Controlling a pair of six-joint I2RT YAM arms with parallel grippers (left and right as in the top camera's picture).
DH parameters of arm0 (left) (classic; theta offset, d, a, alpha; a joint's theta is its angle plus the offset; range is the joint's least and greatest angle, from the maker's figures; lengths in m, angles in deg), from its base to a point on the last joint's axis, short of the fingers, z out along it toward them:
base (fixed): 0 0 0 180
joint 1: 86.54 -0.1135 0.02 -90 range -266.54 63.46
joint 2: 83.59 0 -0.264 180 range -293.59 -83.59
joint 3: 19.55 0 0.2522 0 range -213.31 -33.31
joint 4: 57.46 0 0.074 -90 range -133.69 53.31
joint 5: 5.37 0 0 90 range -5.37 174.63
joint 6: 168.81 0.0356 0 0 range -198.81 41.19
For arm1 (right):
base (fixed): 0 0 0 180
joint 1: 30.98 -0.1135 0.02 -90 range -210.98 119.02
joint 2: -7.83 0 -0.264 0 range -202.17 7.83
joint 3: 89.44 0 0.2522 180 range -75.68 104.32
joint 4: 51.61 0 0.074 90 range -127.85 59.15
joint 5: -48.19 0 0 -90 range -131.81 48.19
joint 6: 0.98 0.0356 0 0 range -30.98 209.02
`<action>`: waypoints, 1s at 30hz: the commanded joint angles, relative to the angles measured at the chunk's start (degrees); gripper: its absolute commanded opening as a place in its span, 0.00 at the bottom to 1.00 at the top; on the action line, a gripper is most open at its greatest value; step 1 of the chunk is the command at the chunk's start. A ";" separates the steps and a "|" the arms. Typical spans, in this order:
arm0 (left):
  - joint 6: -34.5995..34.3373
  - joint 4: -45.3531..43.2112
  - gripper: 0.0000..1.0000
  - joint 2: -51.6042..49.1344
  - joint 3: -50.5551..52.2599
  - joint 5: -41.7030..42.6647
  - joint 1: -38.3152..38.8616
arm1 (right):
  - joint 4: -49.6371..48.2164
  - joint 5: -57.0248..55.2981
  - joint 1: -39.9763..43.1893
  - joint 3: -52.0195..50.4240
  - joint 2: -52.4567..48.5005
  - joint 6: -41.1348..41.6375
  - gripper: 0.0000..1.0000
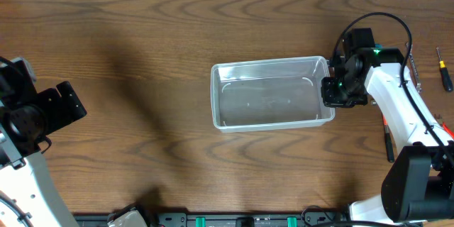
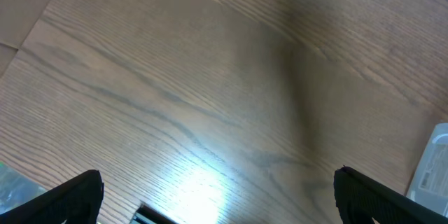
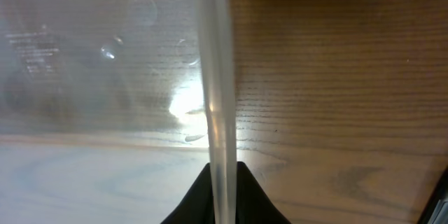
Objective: Pack container
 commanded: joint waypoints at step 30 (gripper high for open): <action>-0.72 -0.44 0.98 -0.22 -0.63 0.59 -0.28 | 0.70 2.01 -0.44 2.43 1.09 2.75 0.66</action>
